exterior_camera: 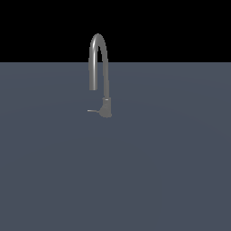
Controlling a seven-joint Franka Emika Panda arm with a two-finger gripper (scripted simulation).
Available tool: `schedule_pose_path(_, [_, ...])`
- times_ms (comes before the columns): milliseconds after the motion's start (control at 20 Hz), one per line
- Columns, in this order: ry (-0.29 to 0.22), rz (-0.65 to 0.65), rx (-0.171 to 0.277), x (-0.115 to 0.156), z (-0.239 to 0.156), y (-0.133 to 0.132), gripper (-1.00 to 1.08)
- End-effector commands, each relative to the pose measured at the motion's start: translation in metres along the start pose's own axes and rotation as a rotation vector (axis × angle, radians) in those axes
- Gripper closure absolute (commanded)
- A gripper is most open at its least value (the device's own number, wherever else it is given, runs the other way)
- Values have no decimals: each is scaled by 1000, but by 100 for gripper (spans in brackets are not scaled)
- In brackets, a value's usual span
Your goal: Turn on the faucet by rotating a designated handle.
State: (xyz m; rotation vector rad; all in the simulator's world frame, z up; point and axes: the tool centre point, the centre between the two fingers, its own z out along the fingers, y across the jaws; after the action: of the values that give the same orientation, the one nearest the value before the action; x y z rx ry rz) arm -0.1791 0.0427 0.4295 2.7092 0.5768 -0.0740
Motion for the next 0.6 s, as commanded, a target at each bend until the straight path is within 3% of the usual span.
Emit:
schedule_pose_path(0, [-4, -74, -72, 15, 8, -5, 108])
schedule_pose_path(550, [-19, -349, -343, 67, 43, -27, 108])
